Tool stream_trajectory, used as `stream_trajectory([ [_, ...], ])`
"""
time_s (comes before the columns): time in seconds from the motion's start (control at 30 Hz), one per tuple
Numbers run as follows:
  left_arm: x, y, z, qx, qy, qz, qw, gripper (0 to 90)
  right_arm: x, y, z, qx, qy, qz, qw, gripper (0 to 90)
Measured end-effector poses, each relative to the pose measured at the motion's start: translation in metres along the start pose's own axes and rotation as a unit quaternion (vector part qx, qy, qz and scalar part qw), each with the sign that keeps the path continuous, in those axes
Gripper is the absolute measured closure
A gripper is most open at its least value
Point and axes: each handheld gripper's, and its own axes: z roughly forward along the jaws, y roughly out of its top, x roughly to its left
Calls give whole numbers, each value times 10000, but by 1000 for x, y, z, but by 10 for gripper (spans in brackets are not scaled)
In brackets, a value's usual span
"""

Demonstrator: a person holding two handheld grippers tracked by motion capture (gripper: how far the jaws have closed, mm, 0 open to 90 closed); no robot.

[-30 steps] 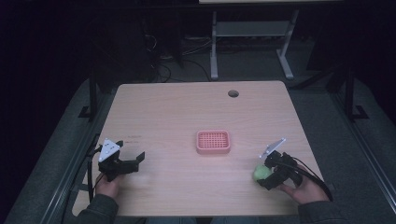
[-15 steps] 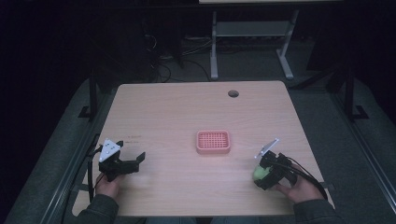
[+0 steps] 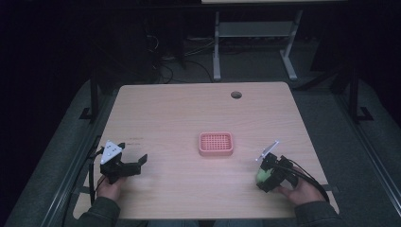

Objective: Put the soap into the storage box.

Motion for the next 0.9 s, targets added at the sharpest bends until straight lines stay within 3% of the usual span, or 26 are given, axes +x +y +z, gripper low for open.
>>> stream_trajectory([
  [0.9, 0, 0, 0, 18, -9, 8, 10000, 0, 1, -1, 1, 18, -12, 1, 10000, 246],
])
